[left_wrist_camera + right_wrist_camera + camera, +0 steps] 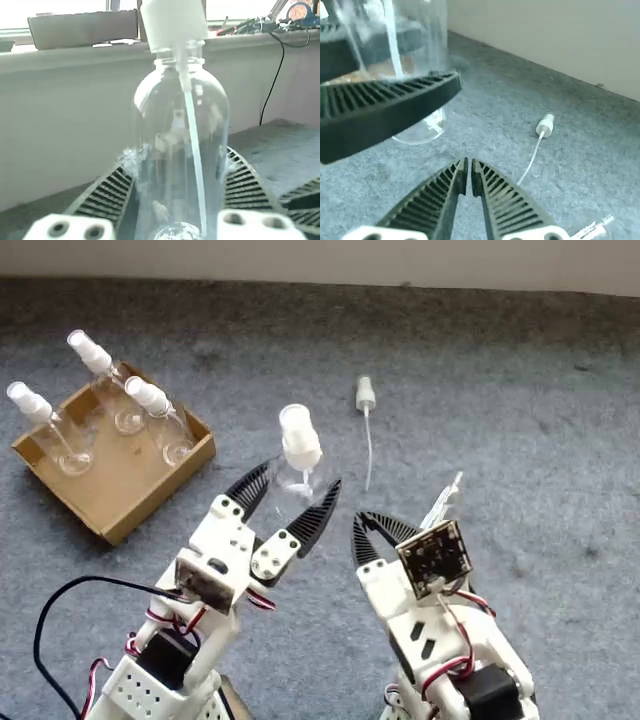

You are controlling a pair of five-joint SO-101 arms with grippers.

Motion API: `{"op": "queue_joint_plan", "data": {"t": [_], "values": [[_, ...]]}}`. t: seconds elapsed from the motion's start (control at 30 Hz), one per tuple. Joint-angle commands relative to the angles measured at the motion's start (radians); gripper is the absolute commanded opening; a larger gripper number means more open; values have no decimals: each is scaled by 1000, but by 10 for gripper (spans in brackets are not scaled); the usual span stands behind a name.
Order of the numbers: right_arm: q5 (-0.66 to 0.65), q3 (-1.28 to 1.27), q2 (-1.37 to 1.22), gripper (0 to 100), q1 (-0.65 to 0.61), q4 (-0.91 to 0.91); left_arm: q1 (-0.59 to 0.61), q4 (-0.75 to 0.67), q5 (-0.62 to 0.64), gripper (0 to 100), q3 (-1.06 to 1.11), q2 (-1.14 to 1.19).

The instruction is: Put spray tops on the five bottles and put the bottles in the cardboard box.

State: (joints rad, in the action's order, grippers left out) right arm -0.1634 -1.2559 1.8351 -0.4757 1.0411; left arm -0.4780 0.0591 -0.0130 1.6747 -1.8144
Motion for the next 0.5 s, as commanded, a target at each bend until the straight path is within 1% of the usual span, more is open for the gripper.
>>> {"op": "queue_joint_plan", "data": {"t": [0.0, 0.13, 0.27, 0.47], "values": [[8, -79, 4, 5, -38, -131, 24, -86, -8, 63, 16, -15], [9, -163, 4, 5, -97, -228, 27, -97, -8, 63, 16, -15], [11, -196, 4, 5, -166, -274, 27, -95, -3, 63, -8, -15], [170, -196, 4, 5, -239, -300, 18, -97, -2, 63, -4, -15]]}}
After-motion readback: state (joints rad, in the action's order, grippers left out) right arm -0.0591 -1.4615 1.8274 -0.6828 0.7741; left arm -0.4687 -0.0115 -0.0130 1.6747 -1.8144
